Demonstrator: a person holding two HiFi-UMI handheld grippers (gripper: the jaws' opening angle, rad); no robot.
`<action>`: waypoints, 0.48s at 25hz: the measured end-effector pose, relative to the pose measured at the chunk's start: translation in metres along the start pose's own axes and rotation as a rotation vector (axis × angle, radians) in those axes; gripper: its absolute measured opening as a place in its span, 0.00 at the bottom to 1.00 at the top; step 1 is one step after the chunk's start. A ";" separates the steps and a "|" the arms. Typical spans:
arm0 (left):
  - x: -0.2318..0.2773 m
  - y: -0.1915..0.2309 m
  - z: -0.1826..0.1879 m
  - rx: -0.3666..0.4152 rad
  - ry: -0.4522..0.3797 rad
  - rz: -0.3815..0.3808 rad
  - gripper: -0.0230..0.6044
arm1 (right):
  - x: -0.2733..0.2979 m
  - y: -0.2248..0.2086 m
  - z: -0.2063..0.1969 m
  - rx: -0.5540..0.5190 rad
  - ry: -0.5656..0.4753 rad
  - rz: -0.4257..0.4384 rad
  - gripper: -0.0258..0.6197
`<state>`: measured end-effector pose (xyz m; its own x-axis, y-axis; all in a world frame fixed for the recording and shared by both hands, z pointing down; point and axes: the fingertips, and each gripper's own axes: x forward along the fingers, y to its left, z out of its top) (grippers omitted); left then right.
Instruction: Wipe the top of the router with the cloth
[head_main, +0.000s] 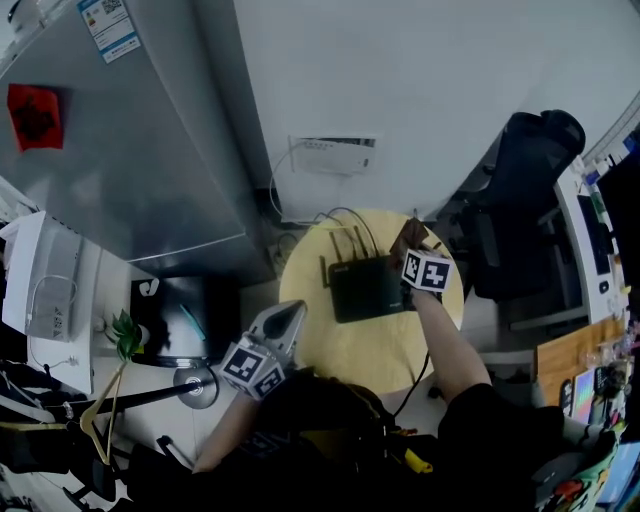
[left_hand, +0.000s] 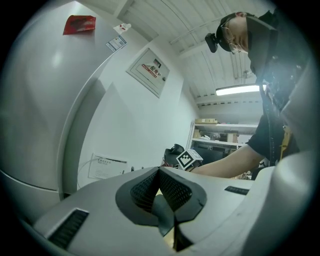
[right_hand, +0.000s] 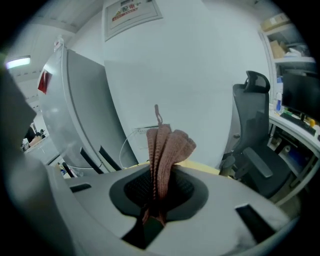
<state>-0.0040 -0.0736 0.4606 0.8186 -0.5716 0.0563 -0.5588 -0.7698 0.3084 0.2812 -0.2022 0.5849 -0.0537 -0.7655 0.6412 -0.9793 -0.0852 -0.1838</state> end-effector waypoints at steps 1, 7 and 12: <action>-0.001 -0.001 0.001 0.002 -0.005 -0.004 0.03 | -0.005 0.002 0.004 -0.011 -0.014 0.002 0.14; -0.002 -0.008 0.005 0.010 -0.018 -0.038 0.03 | -0.035 0.015 0.028 -0.087 -0.101 0.018 0.14; 0.004 -0.017 0.004 0.015 -0.006 -0.081 0.03 | -0.061 0.017 0.027 -0.054 -0.179 0.014 0.14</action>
<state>0.0084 -0.0640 0.4514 0.8606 -0.5086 0.0263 -0.4924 -0.8178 0.2978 0.2727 -0.1744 0.5221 -0.0366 -0.8682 0.4948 -0.9879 -0.0432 -0.1489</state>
